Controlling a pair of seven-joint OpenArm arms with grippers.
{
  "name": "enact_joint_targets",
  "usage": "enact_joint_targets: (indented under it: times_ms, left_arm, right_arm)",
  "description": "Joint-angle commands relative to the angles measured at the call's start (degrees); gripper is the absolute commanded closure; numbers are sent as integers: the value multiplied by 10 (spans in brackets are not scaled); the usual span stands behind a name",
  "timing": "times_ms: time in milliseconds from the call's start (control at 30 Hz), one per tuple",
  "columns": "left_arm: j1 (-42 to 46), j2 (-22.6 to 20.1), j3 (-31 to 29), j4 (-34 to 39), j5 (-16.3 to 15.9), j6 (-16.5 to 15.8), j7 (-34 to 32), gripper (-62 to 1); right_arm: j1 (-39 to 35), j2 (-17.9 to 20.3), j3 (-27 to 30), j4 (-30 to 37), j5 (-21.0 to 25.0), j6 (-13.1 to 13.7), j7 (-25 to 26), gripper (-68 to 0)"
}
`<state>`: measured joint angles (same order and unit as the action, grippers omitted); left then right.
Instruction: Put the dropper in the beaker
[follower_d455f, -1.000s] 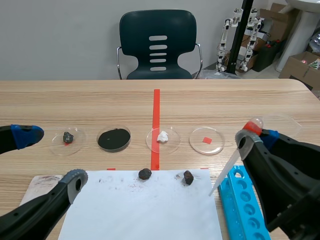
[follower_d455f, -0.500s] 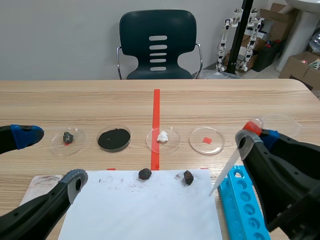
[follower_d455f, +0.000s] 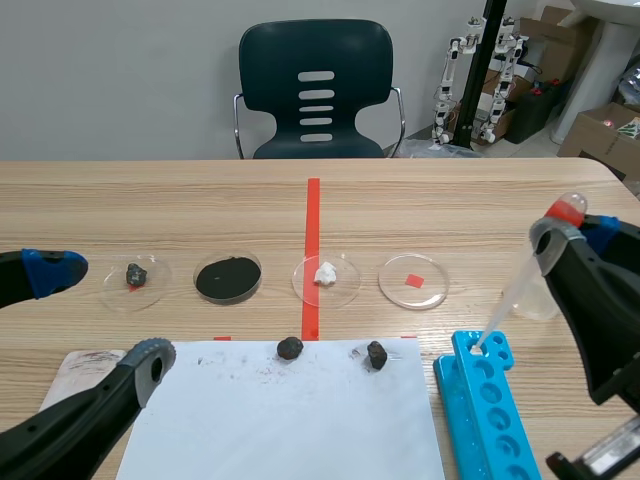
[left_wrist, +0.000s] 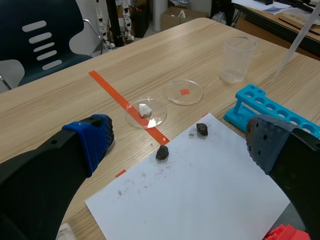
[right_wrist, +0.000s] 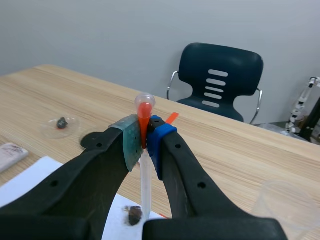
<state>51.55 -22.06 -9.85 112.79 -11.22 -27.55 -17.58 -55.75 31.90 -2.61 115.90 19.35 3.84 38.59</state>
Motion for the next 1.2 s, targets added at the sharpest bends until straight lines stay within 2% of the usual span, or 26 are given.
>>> enact_joint_targets:
  times_ms: [0,400,667,967,1067,1167]
  left_arm:
    - [0,1,1,3,-8,-1,-8,-559]
    - [0,1,1,3,-8,-1,-8,-559]
    - [0,1,1,3,-8,-1,-8,-559]
    - [0,1,1,3,-8,-1,-8,-559]
    - [0,1,1,3,-8,-1,-8,-559]
    - [0,1,1,3,-8,-1,-8,-559]
  right_arm:
    - [14,1,15,10,4,0,-3,-24]
    - [70,1,81,2,35,0,-129,-24]
    - [132,-2,106,-52,50,0,-130,-24]
    - [241,-2,109,-146,68,2,-130,-24]
    - [282,-2,109,-178,71,17,-130,-24]
    - [327,-2,109,-219,71,52,-130,-24]
